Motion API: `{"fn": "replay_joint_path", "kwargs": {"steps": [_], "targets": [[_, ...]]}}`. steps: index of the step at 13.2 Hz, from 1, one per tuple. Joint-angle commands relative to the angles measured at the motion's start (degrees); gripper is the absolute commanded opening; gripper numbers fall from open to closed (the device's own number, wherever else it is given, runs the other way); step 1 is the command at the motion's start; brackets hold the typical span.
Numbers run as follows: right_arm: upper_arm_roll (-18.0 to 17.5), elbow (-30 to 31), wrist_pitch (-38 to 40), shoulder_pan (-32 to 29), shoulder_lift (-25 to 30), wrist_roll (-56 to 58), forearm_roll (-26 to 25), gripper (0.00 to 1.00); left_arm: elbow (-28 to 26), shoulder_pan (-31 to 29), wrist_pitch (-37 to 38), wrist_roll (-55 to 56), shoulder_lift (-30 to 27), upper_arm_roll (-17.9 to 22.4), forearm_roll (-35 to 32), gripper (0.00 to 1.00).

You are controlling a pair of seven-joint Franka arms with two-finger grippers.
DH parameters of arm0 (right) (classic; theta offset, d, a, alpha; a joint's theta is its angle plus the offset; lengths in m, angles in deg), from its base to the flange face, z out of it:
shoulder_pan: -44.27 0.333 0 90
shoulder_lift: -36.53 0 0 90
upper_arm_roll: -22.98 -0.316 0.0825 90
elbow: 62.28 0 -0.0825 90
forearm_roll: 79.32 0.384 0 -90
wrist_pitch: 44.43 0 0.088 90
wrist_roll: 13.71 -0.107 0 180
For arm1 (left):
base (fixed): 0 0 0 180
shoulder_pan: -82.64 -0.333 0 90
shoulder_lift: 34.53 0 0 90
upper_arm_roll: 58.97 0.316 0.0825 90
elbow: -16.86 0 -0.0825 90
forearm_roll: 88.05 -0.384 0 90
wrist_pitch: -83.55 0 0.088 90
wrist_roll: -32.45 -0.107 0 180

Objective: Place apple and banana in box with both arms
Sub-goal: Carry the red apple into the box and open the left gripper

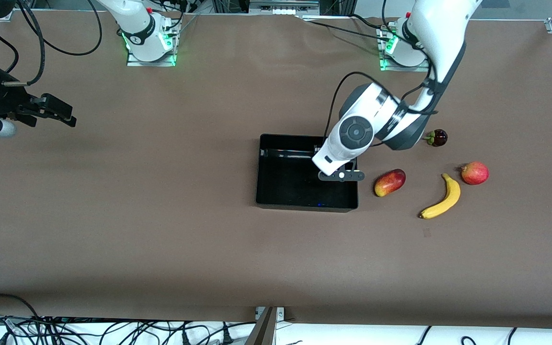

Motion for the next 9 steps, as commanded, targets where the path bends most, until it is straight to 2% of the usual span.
{"fn": "replay_joint_path", "kwargs": {"steps": [1, 2, 3, 4, 5, 9], "targets": [[-0.33, 0.38, 0.4, 0.56, 0.68, 0.06, -1.6, 1.0, 1.89, -0.09, 0.34, 0.54, 3.2, 0.51, -0.49, 0.28], [-0.42, 0.38, 0.48, 0.56, 0.77, 0.15, -2.48, 1.0, 1.72, -0.01, -0.53, 0.54, 3.56, 0.6, -0.49, 0.29], [-0.42, 0.38, 0.83, 0.74, 0.77, 0.41, -2.83, 1.0, 1.46, 0.0, -1.32, 0.71, 4.08, 0.6, -0.4, 0.45], [-0.42, 0.29, 0.92, 0.74, 0.77, 0.58, -2.92, 1.0, 1.37, 0.0, -1.5, 0.89, 4.17, 0.6, -0.4, 0.77], [-0.51, 0.2, 0.92, 0.83, 0.77, 0.59, -2.84, 1.0, 1.37, 0.0, -1.5, 1.06, 4.09, 0.6, -0.4, 1.0], [-0.42, 0.29, 0.83, 1.27, 0.33, -0.2, -2.75, 1.0, 1.8, -1.23, -0.19, 1.06, 1.46, 0.51, -0.31, 1.0]]}}
